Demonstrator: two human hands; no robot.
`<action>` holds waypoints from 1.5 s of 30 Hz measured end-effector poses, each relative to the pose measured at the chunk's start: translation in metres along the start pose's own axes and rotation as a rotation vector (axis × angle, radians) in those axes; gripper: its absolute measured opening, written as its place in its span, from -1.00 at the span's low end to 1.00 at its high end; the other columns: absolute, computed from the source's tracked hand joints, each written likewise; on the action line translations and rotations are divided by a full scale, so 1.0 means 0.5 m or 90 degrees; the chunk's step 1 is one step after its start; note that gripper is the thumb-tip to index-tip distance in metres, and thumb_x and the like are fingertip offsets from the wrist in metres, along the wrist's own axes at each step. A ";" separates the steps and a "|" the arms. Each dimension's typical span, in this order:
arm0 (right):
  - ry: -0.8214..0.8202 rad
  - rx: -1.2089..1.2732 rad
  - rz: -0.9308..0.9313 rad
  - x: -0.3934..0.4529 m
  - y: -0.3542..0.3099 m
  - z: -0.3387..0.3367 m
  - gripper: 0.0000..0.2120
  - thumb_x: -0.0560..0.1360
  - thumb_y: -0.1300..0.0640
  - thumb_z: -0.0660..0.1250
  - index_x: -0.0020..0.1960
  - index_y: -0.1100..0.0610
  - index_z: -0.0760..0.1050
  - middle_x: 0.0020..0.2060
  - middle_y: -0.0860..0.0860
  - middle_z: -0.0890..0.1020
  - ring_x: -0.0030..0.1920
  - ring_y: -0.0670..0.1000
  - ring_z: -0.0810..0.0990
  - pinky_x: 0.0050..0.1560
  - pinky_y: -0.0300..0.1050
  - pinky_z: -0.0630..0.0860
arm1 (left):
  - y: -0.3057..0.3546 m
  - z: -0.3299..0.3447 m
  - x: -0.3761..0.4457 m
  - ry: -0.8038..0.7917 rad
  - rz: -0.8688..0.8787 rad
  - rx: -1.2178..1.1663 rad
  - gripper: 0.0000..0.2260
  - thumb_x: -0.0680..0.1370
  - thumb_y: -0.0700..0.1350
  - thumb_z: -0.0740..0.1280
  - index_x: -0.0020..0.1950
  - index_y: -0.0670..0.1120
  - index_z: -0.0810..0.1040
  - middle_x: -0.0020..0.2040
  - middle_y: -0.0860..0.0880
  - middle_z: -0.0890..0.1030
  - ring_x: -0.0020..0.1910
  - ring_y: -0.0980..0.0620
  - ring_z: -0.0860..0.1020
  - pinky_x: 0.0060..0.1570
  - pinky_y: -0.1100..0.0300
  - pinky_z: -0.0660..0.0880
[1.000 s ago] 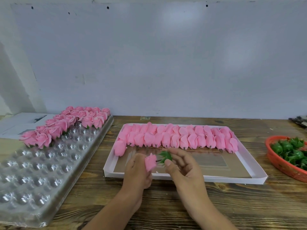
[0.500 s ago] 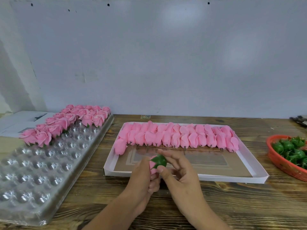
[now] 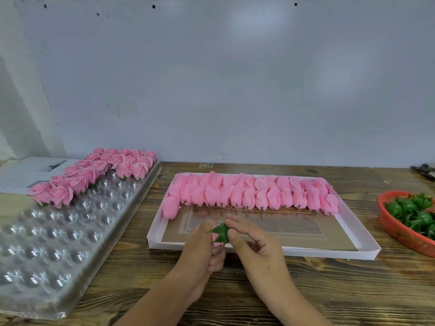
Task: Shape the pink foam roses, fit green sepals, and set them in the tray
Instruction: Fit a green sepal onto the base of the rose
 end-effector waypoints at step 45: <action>-0.122 -0.340 -0.011 0.016 0.000 -0.013 -0.61 0.41 0.12 0.43 0.12 -0.29 0.50 0.03 -0.39 0.58 0.04 -0.24 0.56 -0.03 -0.43 0.48 | 0.056 -0.010 0.005 0.009 0.272 0.312 -0.77 0.66 0.10 0.20 -0.11 0.01 0.47 -0.50 0.01 0.48 -0.54 0.09 0.42 -0.46 0.21 0.37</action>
Point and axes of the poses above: each hand's wrist, its own x-axis towards the middle knuckle, its own z-axis out of the palm, y = z × x, the point moved 9 cm from there along x, towards the middle knuckle
